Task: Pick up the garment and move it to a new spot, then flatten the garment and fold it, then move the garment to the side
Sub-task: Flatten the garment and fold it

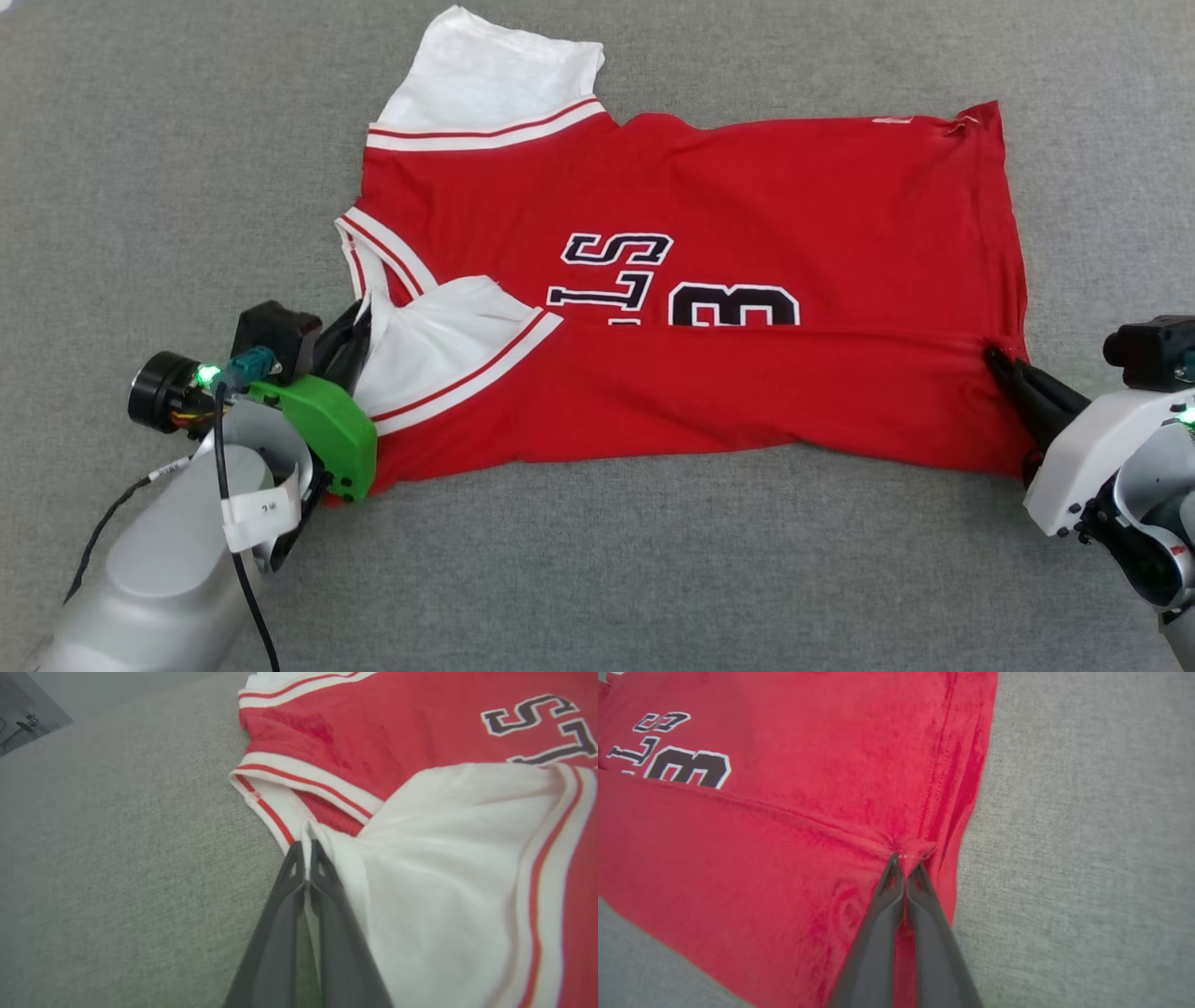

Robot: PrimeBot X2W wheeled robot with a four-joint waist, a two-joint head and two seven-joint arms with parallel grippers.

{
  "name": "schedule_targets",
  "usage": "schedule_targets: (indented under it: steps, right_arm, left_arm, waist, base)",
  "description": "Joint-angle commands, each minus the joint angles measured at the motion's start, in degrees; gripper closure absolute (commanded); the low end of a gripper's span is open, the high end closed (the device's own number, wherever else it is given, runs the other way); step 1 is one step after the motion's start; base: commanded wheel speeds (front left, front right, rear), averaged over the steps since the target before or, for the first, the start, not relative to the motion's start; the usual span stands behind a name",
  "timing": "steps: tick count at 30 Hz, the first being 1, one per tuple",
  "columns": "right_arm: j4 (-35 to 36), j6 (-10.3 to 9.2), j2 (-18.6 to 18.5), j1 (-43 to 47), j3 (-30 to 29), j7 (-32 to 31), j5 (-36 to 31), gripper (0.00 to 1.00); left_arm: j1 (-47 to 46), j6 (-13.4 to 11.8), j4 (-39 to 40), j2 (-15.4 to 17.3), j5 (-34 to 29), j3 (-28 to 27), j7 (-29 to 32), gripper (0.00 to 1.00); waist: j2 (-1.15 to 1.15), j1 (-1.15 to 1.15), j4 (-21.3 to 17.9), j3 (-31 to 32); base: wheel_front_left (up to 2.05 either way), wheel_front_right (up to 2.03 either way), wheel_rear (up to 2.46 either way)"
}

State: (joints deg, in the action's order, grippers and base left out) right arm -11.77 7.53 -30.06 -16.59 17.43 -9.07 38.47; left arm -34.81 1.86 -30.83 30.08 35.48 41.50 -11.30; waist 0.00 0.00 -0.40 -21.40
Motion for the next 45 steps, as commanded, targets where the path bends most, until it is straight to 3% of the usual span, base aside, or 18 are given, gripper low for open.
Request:
schedule_targets:
  steps: [1, 8, 9, 10, 11, 12, 18, 23, 37, 41, 45]
  right_arm:
    - [-1.0, -0.04, 0.2, -1.2, 0.7, 0.4, -0.4, 1.00]
    - [-4.4, -0.04, 0.4, -2.4, 3.0, 2.0, 0.6, 1.00]
    - [-4.6, -0.04, 0.5, -2.4, 3.1, 2.3, 1.1, 1.00]
    - [-4.7, -0.04, 0.6, -2.4, 3.2, 2.6, 1.4, 0.60]
    - [-4.6, -0.04, 0.5, -2.3, 3.2, 3.0, 1.6, 0.09]
    - [-4.4, -0.04, 0.5, -2.2, 3.1, 3.6, 1.8, 0.00]
    - [-2.0, -0.04, -0.3, -0.3, 1.6, 5.9, 1.8, 0.00]
    - [0.0, -0.04, -0.9, 1.6, 0.3, 6.0, 0.8, 0.00]
    - [1.4, -0.04, 0.3, 3.8, -1.2, 1.8, -0.3, 0.00]
    - [1.4, -0.04, 0.7, 3.4, -1.2, 1.5, -0.3, 0.00]
    - [1.1, -0.04, 1.1, 2.7, -1.1, 1.5, -0.4, 0.00]
  left_arm:
    - [-0.9, 0.7, -2.0, -0.7, 0.1, 0.5, -0.7, 1.00]
    - [-1.0, 2.9, -8.7, -3.3, 0.1, 2.2, -2.1, 1.00]
    - [-1.0, 3.1, -9.4, -3.5, 0.2, 2.1, -2.3, 0.87]
    - [-1.1, 3.1, -9.8, -3.5, 0.1, 2.0, -2.6, 0.00]
    - [-1.1, 3.1, -9.9, -3.6, 0.1, 1.8, -2.8, 0.00]
    - [-1.2, 3.1, -9.9, -3.6, 0.2, 1.5, -3.0, 0.00]
    - [-2.7, 2.7, -6.8, -0.7, -0.3, -0.7, -3.4, 0.00]
    - [-4.6, 3.1, -0.8, 1.6, 2.0, -1.6, 3.0, 0.00]
    - [-7.3, 5.2, 9.7, 7.7, 20.6, 1.7, 44.8, 0.00]
    - [-6.4, 4.9, 10.8, 8.4, 22.3, 3.9, 51.6, 0.00]
    - [-4.8, 4.4, 10.6, 7.9, 23.0, 5.2, 53.6, 0.00]
  waist:
    - [0.00, 0.00, -0.5, -1.0]
    - [0.00, 0.00, -0.2, -0.1]
    - [0.00, 0.00, -0.1, 0.4]
    - [0.00, 0.00, 0.0, 0.8]
    - [0.00, 0.00, 0.1, 1.3]
    - [0.00, 0.00, 0.3, 1.9]
    - [0.00, 0.00, 1.6, 5.1]
    - [0.00, 0.00, 2.6, 7.1]
    - [0.00, 0.00, 2.4, 7.9]
    - [0.00, 0.00, 1.8, 7.1]
    - [0.00, 0.00, 1.1, 6.2]
  base:
    - [0.00, 0.00, 0.00]
    - [0.00, 0.00, 0.00]
    - [0.00, 0.00, 0.00]
    - [0.00, 0.00, 0.00]
    - [0.00, 0.00, 0.00]
    - [0.00, 0.00, 0.00]
    - [0.00, 0.00, 0.00]
    - [0.00, 0.00, 0.00]
    - [0.00, 0.00, 0.00]
    - [0.00, 0.00, 0.00]
    - [0.00, 0.00, 0.00]
